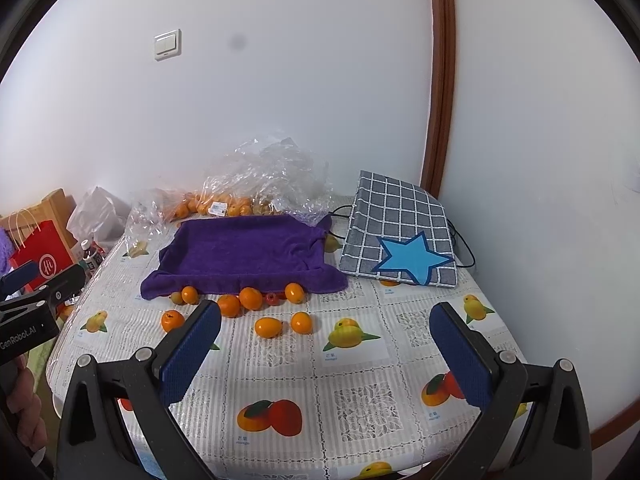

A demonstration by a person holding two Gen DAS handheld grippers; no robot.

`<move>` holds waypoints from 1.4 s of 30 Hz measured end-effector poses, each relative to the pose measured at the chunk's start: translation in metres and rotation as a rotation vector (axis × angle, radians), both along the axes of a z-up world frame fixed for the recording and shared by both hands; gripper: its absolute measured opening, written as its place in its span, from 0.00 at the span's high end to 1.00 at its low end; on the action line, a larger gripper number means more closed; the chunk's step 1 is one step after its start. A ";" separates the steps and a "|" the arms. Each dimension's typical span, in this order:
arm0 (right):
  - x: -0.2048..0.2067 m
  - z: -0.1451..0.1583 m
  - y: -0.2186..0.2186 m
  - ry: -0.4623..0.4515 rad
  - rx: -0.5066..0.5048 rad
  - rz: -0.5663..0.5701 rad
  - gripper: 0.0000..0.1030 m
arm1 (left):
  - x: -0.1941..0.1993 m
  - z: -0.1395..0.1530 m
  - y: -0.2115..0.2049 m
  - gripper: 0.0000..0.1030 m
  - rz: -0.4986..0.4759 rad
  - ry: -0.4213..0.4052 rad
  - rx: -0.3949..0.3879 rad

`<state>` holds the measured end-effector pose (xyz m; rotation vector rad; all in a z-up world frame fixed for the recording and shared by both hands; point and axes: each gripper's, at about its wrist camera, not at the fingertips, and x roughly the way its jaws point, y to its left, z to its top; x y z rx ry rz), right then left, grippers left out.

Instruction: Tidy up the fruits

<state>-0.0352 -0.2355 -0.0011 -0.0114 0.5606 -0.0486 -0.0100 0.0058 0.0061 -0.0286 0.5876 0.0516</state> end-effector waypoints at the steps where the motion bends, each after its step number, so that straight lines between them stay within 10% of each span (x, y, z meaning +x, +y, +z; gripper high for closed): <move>1: 0.000 0.001 0.001 0.000 -0.001 0.001 0.00 | 0.000 0.000 0.000 0.00 -0.001 0.000 0.000; 31: 0.019 0.005 0.018 -0.014 -0.006 0.010 0.01 | 0.015 -0.004 0.031 0.00 0.017 -0.006 -0.037; 42: 0.051 -0.022 0.015 0.029 0.037 0.070 0.23 | 0.043 -0.032 0.056 0.17 0.043 0.045 -0.072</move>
